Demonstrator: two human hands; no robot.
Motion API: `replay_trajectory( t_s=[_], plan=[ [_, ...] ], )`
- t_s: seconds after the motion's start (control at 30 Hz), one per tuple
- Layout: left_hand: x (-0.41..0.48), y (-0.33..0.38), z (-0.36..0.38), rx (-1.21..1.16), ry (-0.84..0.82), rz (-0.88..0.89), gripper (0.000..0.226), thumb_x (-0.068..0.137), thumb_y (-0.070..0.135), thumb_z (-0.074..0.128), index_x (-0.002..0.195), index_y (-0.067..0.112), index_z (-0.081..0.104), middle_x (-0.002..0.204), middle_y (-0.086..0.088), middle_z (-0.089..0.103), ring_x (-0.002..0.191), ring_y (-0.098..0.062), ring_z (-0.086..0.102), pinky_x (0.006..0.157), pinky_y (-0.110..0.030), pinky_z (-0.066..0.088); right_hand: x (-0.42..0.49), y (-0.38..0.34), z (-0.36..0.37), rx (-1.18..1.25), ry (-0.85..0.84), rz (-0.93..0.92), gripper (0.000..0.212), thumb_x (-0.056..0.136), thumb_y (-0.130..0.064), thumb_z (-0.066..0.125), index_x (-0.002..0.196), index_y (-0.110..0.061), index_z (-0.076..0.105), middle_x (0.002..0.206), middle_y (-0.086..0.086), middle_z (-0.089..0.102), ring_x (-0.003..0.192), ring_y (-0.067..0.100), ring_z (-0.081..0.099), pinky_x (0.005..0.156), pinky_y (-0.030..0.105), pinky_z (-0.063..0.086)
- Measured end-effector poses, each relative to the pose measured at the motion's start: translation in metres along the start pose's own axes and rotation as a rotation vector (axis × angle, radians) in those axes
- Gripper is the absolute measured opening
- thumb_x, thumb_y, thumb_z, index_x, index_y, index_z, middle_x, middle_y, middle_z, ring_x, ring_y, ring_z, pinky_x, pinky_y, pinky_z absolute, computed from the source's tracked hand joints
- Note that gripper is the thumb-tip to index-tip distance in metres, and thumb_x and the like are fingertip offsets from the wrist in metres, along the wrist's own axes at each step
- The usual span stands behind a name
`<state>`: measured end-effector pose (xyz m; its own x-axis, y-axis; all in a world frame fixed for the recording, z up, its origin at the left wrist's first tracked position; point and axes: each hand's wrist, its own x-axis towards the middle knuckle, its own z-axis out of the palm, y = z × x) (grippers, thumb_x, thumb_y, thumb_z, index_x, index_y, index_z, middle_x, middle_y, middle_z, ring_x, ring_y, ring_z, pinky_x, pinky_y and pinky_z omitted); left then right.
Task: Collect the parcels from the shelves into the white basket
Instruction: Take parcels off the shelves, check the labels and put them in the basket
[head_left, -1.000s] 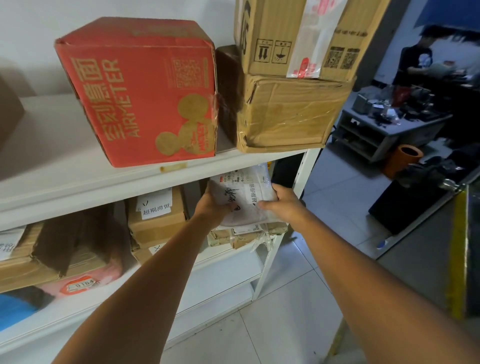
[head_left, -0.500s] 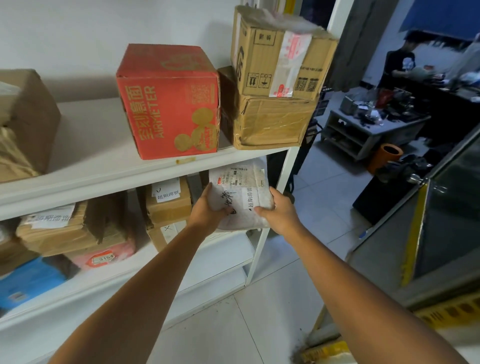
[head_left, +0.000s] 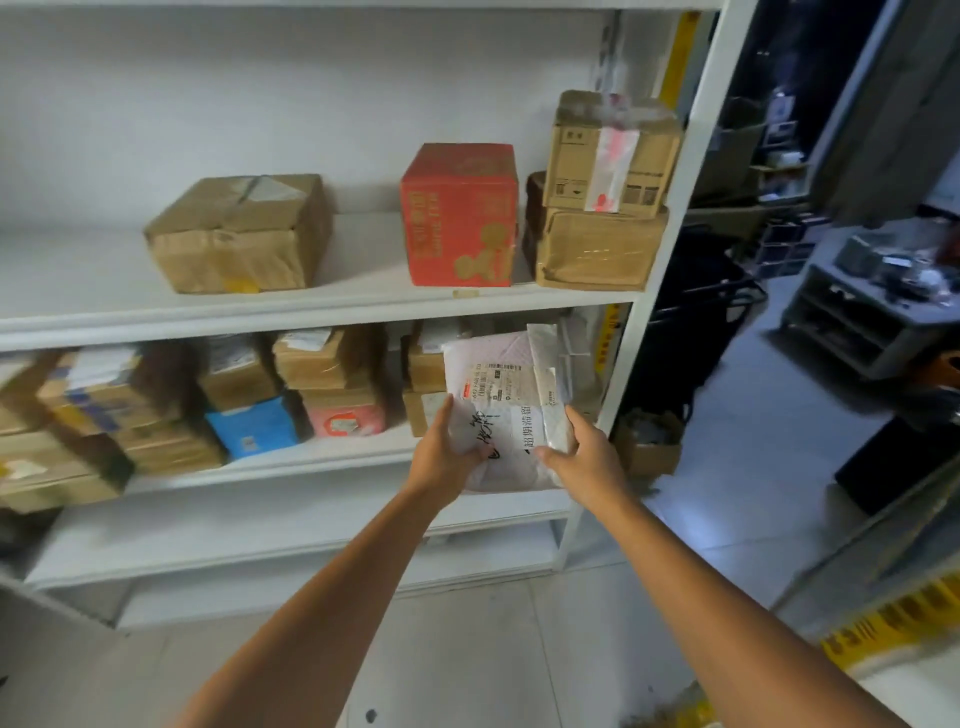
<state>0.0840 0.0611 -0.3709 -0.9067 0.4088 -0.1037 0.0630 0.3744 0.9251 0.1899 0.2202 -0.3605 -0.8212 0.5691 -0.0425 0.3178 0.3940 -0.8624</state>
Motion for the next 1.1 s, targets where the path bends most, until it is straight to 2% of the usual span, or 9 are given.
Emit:
replay_trajectory(
  t_s=[0.13,0.2,0.37,0.47,0.67,0.83,0.93,1.0,1.1],
  plan=[
    [-0.033,-0.009,-0.035,-0.015,0.119,-0.027,0.093,0.08,0.01,0.075,0.152,0.024,0.019,0.148,-0.002,0.041,0.124,-0.013,0.043,0.089,-0.022,0.038,-0.017,-0.021,0.024,0.015,-0.11,-0.079,0.075,0.086,-0.021,0.071,0.15,-0.016,0.032,0.148,0.001,0.044,0.135,0.019,0.041,0.103,0.024,0.034],
    [-0.047,-0.019,-0.058,-0.031,0.196,-0.056,0.092,0.08,0.009,0.074,0.152,0.024,0.018,0.147,-0.003,0.042,0.129,-0.019,0.042,0.093,-0.025,0.038,-0.02,-0.035,0.044,0.005,-0.189,-0.134,0.073,0.086,-0.019,0.071,0.149,-0.015,0.034,0.145,0.002,0.047,0.133,0.021,0.045,0.108,0.032,0.037],
    [-0.087,-0.06,-0.117,-0.081,0.412,-0.159,0.086,0.081,0.01,0.067,0.149,0.037,0.021,0.123,-0.003,0.058,0.104,-0.02,0.057,0.08,-0.033,0.051,-0.024,-0.076,0.121,-0.054,-0.392,-0.256,0.075,0.083,-0.015,0.073,0.148,-0.016,0.036,0.143,0.003,0.051,0.128,0.02,0.05,0.105,0.042,0.043],
    [-0.104,-0.086,-0.157,-0.151,0.546,-0.194,0.085,0.078,0.007,0.068,0.144,0.042,0.028,0.116,0.001,0.06,0.097,-0.016,0.059,0.069,-0.023,0.049,-0.029,-0.106,0.175,-0.079,-0.515,-0.322,0.075,0.082,-0.015,0.074,0.148,-0.018,0.036,0.14,0.003,0.054,0.125,0.02,0.053,0.103,0.041,0.046],
    [-0.145,-0.123,-0.244,-0.133,0.826,-0.233,0.086,0.077,0.014,0.075,0.146,0.036,0.029,0.117,0.01,0.055,0.103,-0.009,0.053,0.08,-0.02,0.042,-0.052,-0.167,0.276,-0.049,-0.753,-0.467,0.074,0.082,-0.013,0.074,0.146,-0.015,0.039,0.137,0.003,0.055,0.123,0.02,0.054,0.104,0.04,0.045],
    [-0.19,-0.137,-0.295,-0.05,1.043,-0.256,0.086,0.075,0.012,0.077,0.147,0.03,0.033,0.121,0.015,0.056,0.107,-0.003,0.052,0.073,0.004,0.034,-0.078,-0.206,0.341,0.031,-0.966,-0.611,0.06,0.081,-0.012,0.074,0.136,-0.022,0.05,0.12,-0.005,0.065,0.11,0.014,0.062,0.092,0.031,0.052],
    [-0.216,-0.141,-0.306,-0.01,1.168,-0.313,0.088,0.074,0.012,0.077,0.148,0.028,0.031,0.132,0.01,0.057,0.117,-0.008,0.053,0.097,-0.019,0.042,-0.094,-0.219,0.374,0.058,-1.118,-0.693,0.059,0.082,-0.013,0.074,0.135,-0.023,0.05,0.118,-0.007,0.066,0.106,0.009,0.063,0.093,0.036,0.054],
    [-0.231,-0.143,-0.305,0.003,1.252,-0.362,0.088,0.075,0.013,0.077,0.148,0.029,0.031,0.132,0.011,0.057,0.119,-0.008,0.054,0.101,-0.026,0.042,-0.104,-0.222,0.39,0.075,-1.22,-0.742,0.06,0.082,-0.012,0.073,0.136,-0.022,0.049,0.118,-0.006,0.066,0.107,0.01,0.064,0.095,0.039,0.052],
    [-0.247,-0.138,-0.291,0.022,1.399,-0.479,0.087,0.076,0.018,0.078,0.148,0.03,0.03,0.124,0.024,0.05,0.11,0.003,0.049,0.085,0.0,0.035,-0.115,-0.222,0.406,0.084,-1.365,-0.815,0.056,0.081,-0.012,0.074,0.131,-0.026,0.051,0.114,-0.009,0.067,0.104,0.009,0.064,0.095,0.04,0.052]
  ],
)
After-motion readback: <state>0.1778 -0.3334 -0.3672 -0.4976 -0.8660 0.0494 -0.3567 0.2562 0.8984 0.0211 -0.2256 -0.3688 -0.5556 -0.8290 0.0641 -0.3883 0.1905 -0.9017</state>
